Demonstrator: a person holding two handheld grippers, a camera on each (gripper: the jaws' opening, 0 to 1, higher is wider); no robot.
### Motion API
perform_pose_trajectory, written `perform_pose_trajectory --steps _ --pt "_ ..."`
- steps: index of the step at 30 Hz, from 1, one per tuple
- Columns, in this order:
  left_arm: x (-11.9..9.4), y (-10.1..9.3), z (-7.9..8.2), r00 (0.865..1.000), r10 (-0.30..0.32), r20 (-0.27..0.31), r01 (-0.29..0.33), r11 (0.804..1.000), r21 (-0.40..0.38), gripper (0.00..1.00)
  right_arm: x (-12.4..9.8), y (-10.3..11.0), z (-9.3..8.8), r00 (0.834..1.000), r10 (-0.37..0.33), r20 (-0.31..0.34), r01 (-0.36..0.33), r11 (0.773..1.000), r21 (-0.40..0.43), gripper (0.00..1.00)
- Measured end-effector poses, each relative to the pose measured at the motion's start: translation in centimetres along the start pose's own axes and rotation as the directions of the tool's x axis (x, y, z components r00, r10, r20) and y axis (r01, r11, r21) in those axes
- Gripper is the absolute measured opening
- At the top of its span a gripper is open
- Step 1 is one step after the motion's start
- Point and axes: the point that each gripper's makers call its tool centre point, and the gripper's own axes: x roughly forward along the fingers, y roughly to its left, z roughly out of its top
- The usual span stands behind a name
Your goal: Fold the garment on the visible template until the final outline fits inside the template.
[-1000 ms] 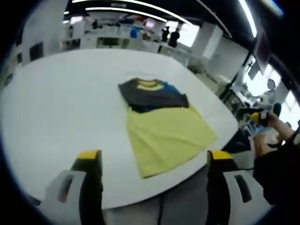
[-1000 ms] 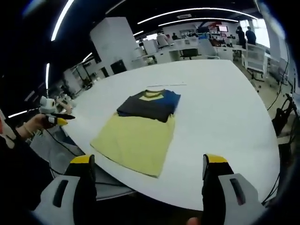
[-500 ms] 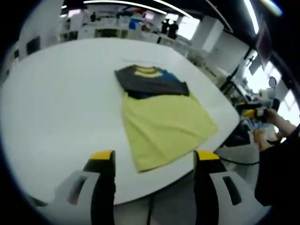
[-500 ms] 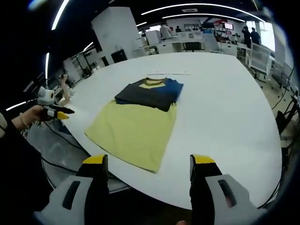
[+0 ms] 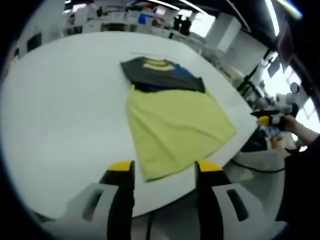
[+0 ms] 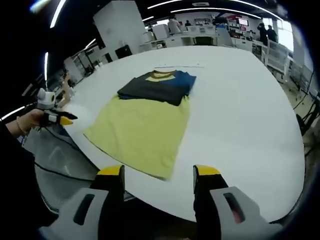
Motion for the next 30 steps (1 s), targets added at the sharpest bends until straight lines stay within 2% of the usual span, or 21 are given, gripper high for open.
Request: perform_pose_trajectory --steps 6,11,17,22,26,30 --pt "0.9 0.5 -0.8 1.000 0.003 -0.002 -0.003 0.999 -0.037 0.34 1.2 0.1 -0.1 1.000 0.004 -0.003 -0.004 1.000 0.009 0.51" --pt "1.8 1.1 -2.0 0.998 0.029 -0.049 -0.030 0.999 -0.025 0.34 2.1 -0.3 -0.2 1.000 -0.015 -0.005 0.015 1.000 -0.008 0.46" --pt "2.6 1.8 -2.5 0.997 0.045 -0.061 -0.047 0.998 -0.035 0.30 3.1 -0.3 -0.9 0.999 -0.023 -0.029 0.023 1.000 -0.005 0.41" --pt "3.0 2.1 -3.2 0.992 0.075 -0.103 -0.076 0.997 0.000 0.29 3.7 -0.8 -1.5 0.998 -0.048 -0.037 0.047 0.999 -0.005 0.36" --pt "3.2 1.9 -3.3 0.992 0.069 -0.104 -0.071 0.997 -0.018 0.27 4.1 -0.9 -1.6 0.998 -0.050 -0.040 0.050 0.999 0.005 0.33" --pt "3.6 2.2 -3.5 0.990 0.078 -0.116 -0.080 0.997 -0.017 0.27 4.8 -1.0 -2.2 0.996 -0.052 -0.072 0.052 0.999 0.000 0.30"
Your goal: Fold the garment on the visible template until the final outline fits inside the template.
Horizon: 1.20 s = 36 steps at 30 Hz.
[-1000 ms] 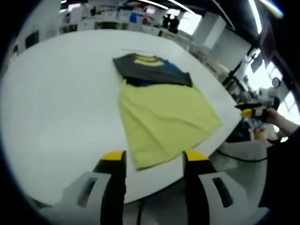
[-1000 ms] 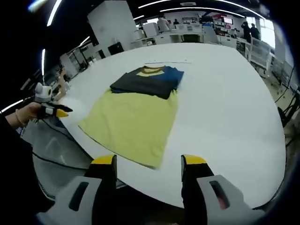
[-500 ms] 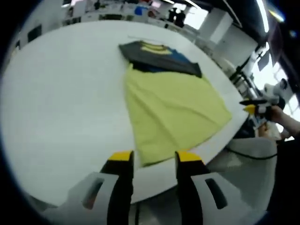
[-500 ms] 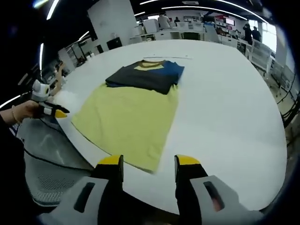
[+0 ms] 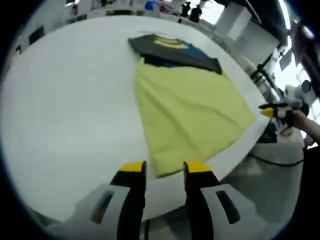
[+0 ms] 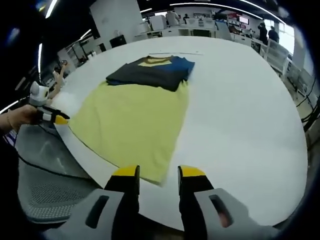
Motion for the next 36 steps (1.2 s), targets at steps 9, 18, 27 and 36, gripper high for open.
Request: perform_pose_trajectory --steps 9,18,27,36 --pt "0.2 0.5 0.0 1.000 0.000 -0.011 0.000 1.000 -0.021 0.22 1.1 0.2 -1.2 0.999 0.018 -0.042 -0.016 0.998 0.055 0.27" --pt "0.4 0.5 -0.1 1.000 -0.005 -0.020 0.004 1.000 -0.027 0.18 1.6 0.2 -1.9 0.997 0.017 -0.070 -0.012 0.998 0.069 0.21" --pt "0.5 0.4 -0.2 1.000 -0.010 -0.024 0.009 0.999 -0.031 0.15 2.0 -0.1 -2.3 0.997 0.006 -0.082 0.001 0.996 0.085 0.15" --pt "0.7 0.5 -0.2 0.999 -0.012 -0.034 0.011 0.999 -0.033 0.11 2.2 -0.2 -2.3 0.997 0.007 -0.082 0.001 0.996 0.093 0.10"
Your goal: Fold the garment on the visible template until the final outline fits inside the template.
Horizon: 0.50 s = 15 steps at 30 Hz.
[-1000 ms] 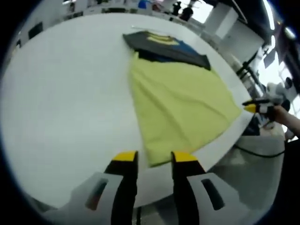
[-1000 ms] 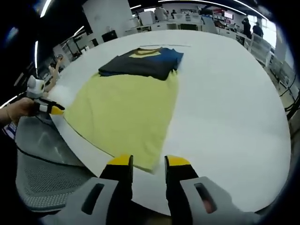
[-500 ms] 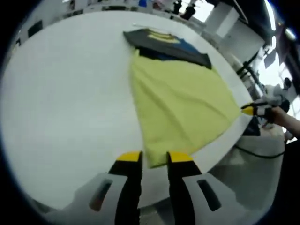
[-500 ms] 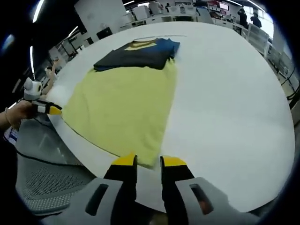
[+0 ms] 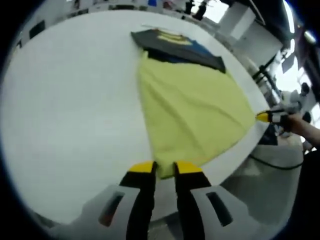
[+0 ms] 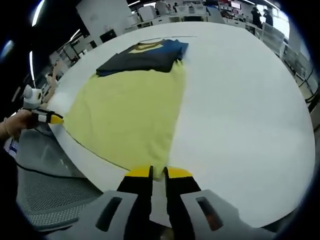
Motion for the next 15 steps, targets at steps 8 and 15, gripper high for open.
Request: perform_pose_trajectory --steps 8,15 --pt "0.21 0.01 -0.04 1.000 -0.002 -0.002 0.002 1.000 -0.006 0.07 0.13 -0.10 -0.02 1.000 -0.003 -0.002 0.003 1.000 0.002 0.07" --pt "0.34 0.02 -0.17 1.000 0.001 -0.008 -0.001 1.000 -0.005 0.02 0.19 -0.16 -0.12 1.000 -0.012 -0.018 0.012 1.000 -0.016 0.05"
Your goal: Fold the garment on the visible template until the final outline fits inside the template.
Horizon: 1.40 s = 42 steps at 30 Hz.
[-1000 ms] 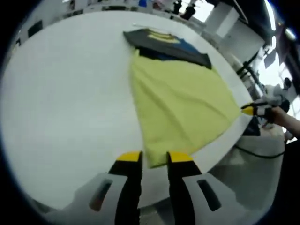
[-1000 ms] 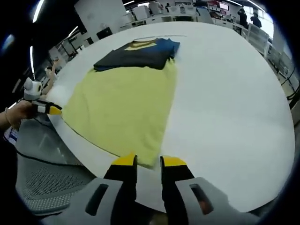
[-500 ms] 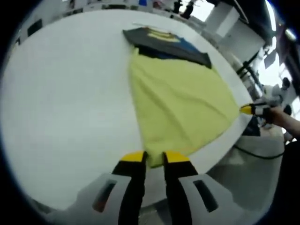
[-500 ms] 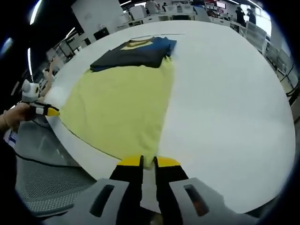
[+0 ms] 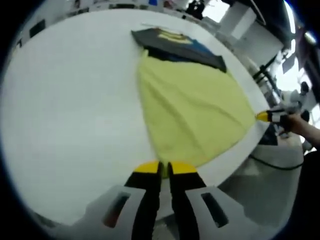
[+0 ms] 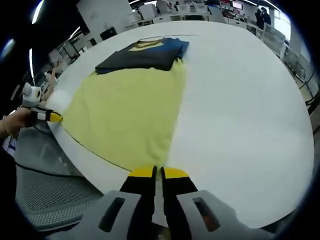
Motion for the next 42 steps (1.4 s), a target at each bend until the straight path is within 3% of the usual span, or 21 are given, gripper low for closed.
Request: perform_pose_trajectory --steps 11,23,42 --pt "-0.2 -0.3 0.1 1.000 -0.009 0.014 0.010 0.999 -0.038 0.00 -0.1 0.1 0.1 1.000 -0.013 -0.012 0.012 0.999 -0.048 0.03" --pt "-1.1 -1.0 0.0 0.999 -0.037 0.021 0.038 0.999 -0.037 0.00 -1.7 0.3 0.5 1.000 -0.006 0.029 0.007 0.998 -0.055 0.03" --pt "-3.9 -3.2 -2.1 0.995 -0.091 -0.048 0.093 0.995 0.038 0.00 -5.6 1.4 -0.1 0.997 0.035 0.064 -0.029 0.995 -0.091 0.02"
